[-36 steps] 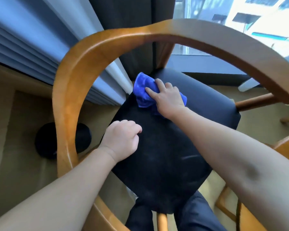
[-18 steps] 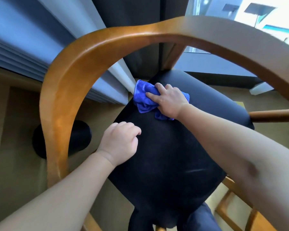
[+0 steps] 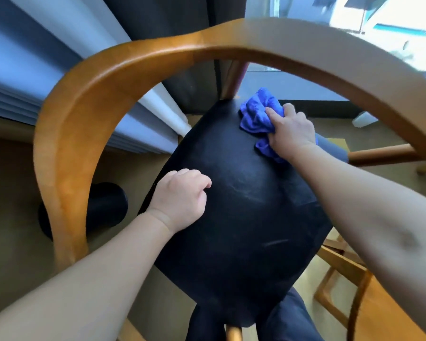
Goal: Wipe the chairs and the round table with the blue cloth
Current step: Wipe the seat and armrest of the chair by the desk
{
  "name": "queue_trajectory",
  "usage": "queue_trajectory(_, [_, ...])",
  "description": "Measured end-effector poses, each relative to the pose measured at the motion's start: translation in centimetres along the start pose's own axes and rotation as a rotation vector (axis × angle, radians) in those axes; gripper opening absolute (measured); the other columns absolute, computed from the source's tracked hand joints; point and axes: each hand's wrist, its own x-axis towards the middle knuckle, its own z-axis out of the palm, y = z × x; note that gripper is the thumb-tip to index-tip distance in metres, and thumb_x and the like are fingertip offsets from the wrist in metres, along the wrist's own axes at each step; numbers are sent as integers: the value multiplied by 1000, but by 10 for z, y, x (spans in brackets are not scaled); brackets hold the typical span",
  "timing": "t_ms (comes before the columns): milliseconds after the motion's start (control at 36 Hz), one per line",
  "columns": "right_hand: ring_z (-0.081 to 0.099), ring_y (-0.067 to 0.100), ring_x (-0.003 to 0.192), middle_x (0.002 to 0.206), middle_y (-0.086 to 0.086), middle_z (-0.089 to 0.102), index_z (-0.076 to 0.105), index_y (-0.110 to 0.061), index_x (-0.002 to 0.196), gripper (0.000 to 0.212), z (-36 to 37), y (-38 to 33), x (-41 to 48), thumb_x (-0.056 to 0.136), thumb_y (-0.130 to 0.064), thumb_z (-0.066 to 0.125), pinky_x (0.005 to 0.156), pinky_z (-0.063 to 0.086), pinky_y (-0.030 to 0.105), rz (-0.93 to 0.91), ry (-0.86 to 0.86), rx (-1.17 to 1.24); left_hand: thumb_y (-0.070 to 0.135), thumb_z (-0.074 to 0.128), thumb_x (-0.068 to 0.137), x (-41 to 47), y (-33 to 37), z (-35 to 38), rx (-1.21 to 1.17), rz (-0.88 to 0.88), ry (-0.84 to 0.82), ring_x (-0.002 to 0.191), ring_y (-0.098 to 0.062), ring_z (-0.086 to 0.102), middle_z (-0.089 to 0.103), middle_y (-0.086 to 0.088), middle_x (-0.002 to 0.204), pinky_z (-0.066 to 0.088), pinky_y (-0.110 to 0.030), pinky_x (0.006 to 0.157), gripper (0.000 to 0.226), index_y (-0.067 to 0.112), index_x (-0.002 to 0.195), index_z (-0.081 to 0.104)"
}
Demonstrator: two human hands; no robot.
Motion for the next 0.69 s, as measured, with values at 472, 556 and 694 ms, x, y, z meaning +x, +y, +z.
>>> queue_trajectory(472, [47,37,103,136,12,36,29,-34,147,63,20,54,-63,90,-30,54,78,40,39,254,-3,41,19,36,73,12,28,15,16,171,-64,63,-21,57,63,5,70,47,-29,58,33,15,78,68])
queue_trajectory(556, [47,37,103,134,13,37,30,-33,147,61,22,59,-74,91,-32,54,79,41,39,287,3,47,20,36,73,12,29,14,22,183,-67,64,-21,57,63,5,70,46,-29,59,33,16,79,68])
queue_trajectory(694, [47,36,105,133,12,37,30,-36,147,62,24,67,-90,90,-33,53,78,40,38,361,-29,72,20,35,73,11,32,14,39,211,-68,64,-21,56,62,6,70,44,-28,59,33,16,78,67])
